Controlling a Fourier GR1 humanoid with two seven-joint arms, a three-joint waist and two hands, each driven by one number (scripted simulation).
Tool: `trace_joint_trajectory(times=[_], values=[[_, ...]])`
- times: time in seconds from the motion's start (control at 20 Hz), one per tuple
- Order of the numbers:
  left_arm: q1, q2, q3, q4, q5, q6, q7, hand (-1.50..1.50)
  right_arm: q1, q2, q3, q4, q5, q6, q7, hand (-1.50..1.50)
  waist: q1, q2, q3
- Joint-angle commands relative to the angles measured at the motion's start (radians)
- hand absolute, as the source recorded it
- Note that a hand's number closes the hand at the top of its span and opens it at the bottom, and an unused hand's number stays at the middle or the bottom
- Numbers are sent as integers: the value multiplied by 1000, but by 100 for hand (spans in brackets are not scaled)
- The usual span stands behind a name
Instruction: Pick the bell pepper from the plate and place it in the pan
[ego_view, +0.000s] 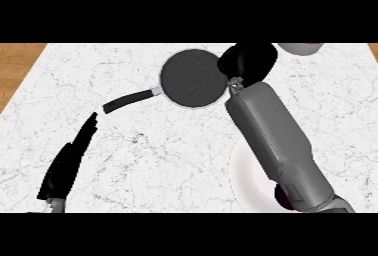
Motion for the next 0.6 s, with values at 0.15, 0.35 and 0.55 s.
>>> trace_joint_trajectory(times=[0.15, 0.35, 0.55], values=[[-62, -3, 3, 22, -9, -10, 16, 0, -119, 9, -124, 305, -112, -171, 13, 150, 20, 11, 0], [-66, -1, 4, 2, -1, -22, 25, 0, -139, 9, -160, 457, -178, -146, -104, 150, 44, 16, 0], [-64, -36, -31, 15, -20, -7, 0, 0, -88, 9, -320, 400, -369, -315, -146, -150, 56, 33, 4]])
